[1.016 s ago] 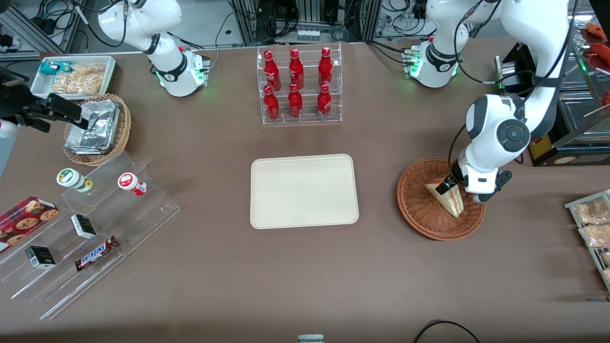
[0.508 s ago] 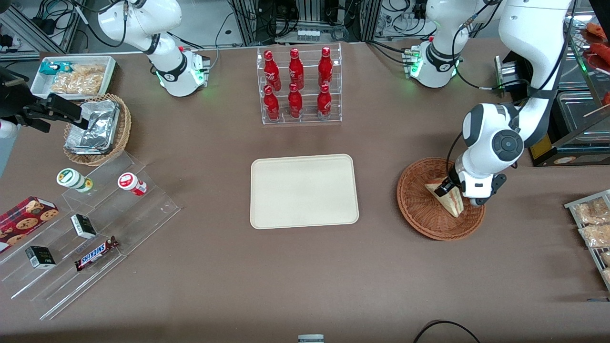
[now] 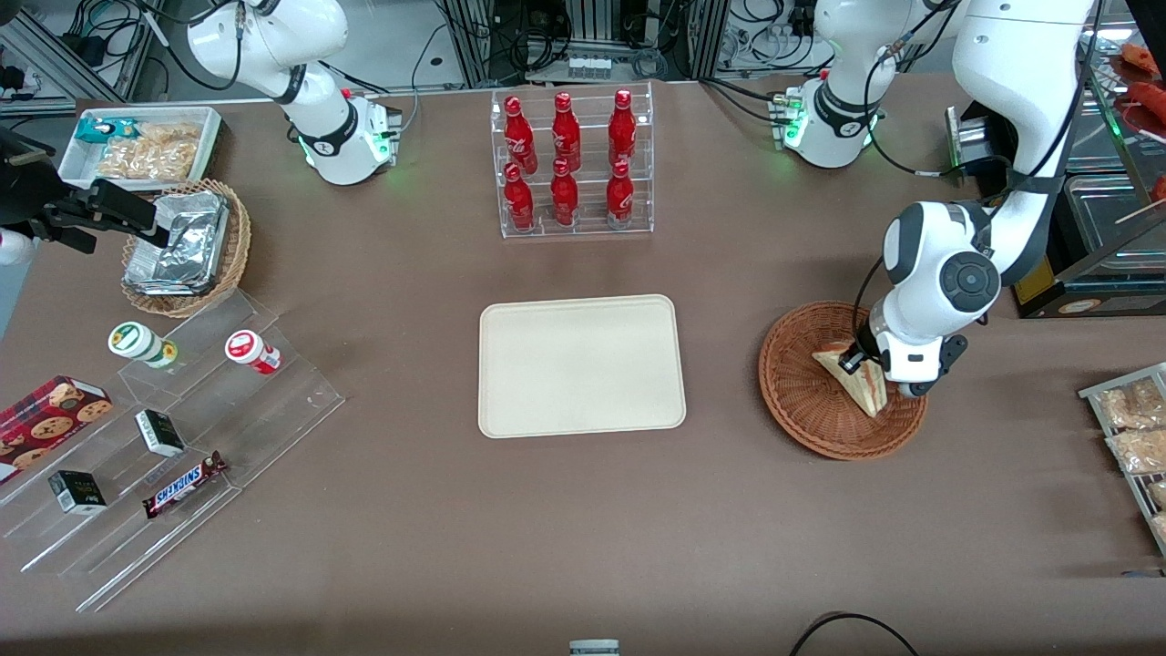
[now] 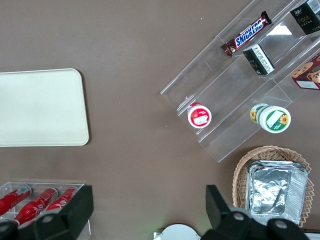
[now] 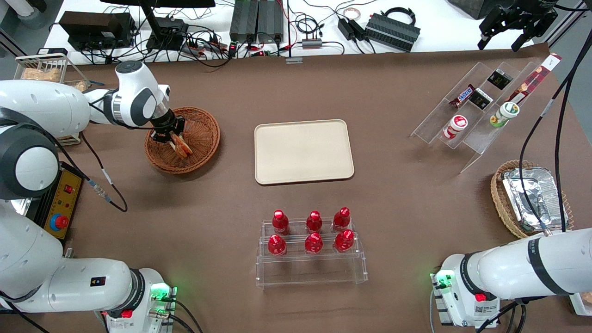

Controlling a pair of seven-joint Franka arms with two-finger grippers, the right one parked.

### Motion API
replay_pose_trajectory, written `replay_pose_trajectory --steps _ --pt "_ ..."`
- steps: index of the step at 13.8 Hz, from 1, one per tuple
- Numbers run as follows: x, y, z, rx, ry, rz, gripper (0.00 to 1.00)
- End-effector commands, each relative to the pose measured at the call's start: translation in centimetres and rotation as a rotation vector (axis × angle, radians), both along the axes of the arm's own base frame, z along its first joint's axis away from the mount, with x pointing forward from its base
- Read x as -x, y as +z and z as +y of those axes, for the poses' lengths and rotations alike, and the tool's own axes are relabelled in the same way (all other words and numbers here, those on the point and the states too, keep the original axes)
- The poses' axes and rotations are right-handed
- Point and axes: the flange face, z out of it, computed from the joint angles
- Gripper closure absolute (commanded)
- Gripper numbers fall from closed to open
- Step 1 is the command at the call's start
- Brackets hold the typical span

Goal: Place sandwich from basket to tray
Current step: 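Lift the sandwich and carry it with the left gripper over the tray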

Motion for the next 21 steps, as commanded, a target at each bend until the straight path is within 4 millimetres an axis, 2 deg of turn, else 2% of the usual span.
replay_pose_trajectory --steps 1,2,3,6,8,10,12,14,18,20,21 --pt "-2.4 4.9 -0.7 -0.02 -0.044 0.092 0.94" --pt "-3.2 7.3 -1.0 -0.023 -0.083 0.162 0.94" --pt "-3.7 8.4 -2.1 -0.023 -0.116 0.182 0.94" --pt "-3.0 9.2 -6.9 -0.001 -0.348 0.177 0.91" --pt "-3.3 9.9 -9.2 0.022 -0.431 0.15 0.91" --pt "-3.9 9.4 -13.3 0.034 -0.497 0.136 0.91" --pt "-3.1 9.3 -19.4 0.066 -0.561 0.094 0.92" --pt "-2.2 7.8 -24.5 0.055 -0.562 0.065 0.92" --pt "-2.4 5.2 -31.6 0.102 -0.505 0.04 0.93" --pt "-0.9 3.8 -36.7 0.124 -0.52 0.005 0.93" --pt "-0.7 3.4 -38.3 0.128 -0.515 -0.005 0.93"
